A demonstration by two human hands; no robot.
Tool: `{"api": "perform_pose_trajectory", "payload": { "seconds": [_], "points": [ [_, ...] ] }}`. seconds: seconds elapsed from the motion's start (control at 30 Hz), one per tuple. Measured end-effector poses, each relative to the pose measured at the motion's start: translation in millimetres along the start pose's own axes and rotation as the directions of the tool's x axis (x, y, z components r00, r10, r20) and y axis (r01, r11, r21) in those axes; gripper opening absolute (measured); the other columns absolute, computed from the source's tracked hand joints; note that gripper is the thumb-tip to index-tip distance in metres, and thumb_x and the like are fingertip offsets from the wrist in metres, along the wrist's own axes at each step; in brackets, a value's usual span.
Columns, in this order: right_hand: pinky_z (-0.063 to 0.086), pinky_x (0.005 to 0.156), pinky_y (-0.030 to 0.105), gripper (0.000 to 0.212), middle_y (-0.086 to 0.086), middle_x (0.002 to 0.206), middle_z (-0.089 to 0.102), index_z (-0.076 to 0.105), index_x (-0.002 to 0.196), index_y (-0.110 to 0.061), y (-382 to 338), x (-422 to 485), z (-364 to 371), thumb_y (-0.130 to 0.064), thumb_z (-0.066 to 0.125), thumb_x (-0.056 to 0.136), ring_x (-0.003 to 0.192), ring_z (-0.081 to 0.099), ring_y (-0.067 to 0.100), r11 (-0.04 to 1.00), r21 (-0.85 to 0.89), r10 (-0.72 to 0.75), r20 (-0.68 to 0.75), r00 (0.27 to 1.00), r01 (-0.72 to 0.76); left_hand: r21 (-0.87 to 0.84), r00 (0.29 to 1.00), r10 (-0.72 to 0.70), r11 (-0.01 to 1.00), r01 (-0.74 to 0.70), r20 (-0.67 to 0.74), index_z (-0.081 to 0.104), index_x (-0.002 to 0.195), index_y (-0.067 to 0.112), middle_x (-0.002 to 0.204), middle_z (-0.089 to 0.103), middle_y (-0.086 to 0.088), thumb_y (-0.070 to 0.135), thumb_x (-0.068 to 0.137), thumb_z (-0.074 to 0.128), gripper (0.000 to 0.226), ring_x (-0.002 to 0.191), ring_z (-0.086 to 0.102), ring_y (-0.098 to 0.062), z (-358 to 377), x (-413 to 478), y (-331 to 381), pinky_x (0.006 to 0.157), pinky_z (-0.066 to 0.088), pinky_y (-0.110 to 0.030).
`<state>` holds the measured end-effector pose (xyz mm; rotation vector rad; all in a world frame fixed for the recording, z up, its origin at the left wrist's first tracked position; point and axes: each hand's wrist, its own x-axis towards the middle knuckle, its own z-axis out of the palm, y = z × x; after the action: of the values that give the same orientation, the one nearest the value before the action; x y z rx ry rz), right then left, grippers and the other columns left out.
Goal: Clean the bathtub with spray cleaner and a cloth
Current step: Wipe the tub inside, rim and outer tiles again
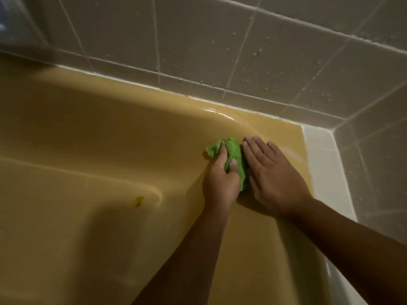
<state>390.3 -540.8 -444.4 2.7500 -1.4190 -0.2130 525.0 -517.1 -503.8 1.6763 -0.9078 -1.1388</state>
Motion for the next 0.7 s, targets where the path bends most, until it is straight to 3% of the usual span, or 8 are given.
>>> {"api": "perform_pose_trajectory", "payload": {
  "seconds": [0.17, 0.27, 0.5, 0.7],
  "points": [
    [-0.001, 0.13, 0.041, 0.071, 0.008, 0.173, 0.003, 0.008, 0.164, -0.008, -10.1, -53.7, 2.4, -0.047, 0.014, 0.106, 0.16, -0.008, 0.019, 0.992, 0.066, 0.104, 0.022, 0.994, -0.105, 0.226, 0.982, 0.131, 0.961, -0.159, 0.135, 0.033, 0.156, 0.051, 0.156, 0.051, 0.005, 0.034, 0.106, 0.05, 0.056, 0.136, 0.054, -0.021, -5.9, -24.0, 2.2, 0.11, 0.046, -0.034],
    [0.002, 0.13, 0.044, 0.071, 0.011, 0.173, 0.008, 0.013, 0.164, -0.005, -24.9, -83.6, 3.9, -0.043, 0.022, 0.105, 0.161, -0.004, 0.02, 0.989, 0.079, 0.12, 0.028, 0.992, -0.122, 0.254, 0.944, 0.22, 0.925, -0.282, 0.247, 0.038, 0.157, 0.043, 0.162, 0.041, 0.009, 0.027, 0.105, 0.048, 0.055, 0.147, 0.042, -0.016, -7.2, -49.0, -11.4, 0.115, 0.041, -0.032],
    [0.006, 0.13, 0.047, 0.073, 0.015, 0.171, 0.015, 0.02, 0.162, -0.001, -56.1, -132.6, 3.0, -0.036, 0.03, 0.098, 0.161, 0.002, 0.024, 0.98, 0.1, 0.171, 0.034, 0.985, -0.173, 0.254, 0.929, 0.121, 0.942, -0.219, 0.349, 0.039, 0.157, 0.042, 0.163, 0.038, 0.013, 0.023, 0.107, 0.047, 0.054, 0.147, 0.037, -0.01, -19.6, -99.7, -29.6, 0.114, 0.037, -0.028],
    [0.01, 0.129, 0.052, 0.073, 0.017, 0.169, 0.022, 0.026, 0.16, 0.002, -79.4, -165.0, 1.2, -0.033, 0.03, 0.096, 0.16, 0.009, 0.027, 0.976, 0.134, 0.165, 0.045, 0.985, -0.17, 0.222, 0.889, 0.131, 0.943, -0.248, 0.438, 0.043, 0.156, 0.036, 0.16, 0.042, 0.01, 0.021, 0.105, 0.051, 0.054, 0.145, 0.039, -0.008, -42.9, -154.9, -53.8, 0.113, 0.037, -0.025]
  ]
}}
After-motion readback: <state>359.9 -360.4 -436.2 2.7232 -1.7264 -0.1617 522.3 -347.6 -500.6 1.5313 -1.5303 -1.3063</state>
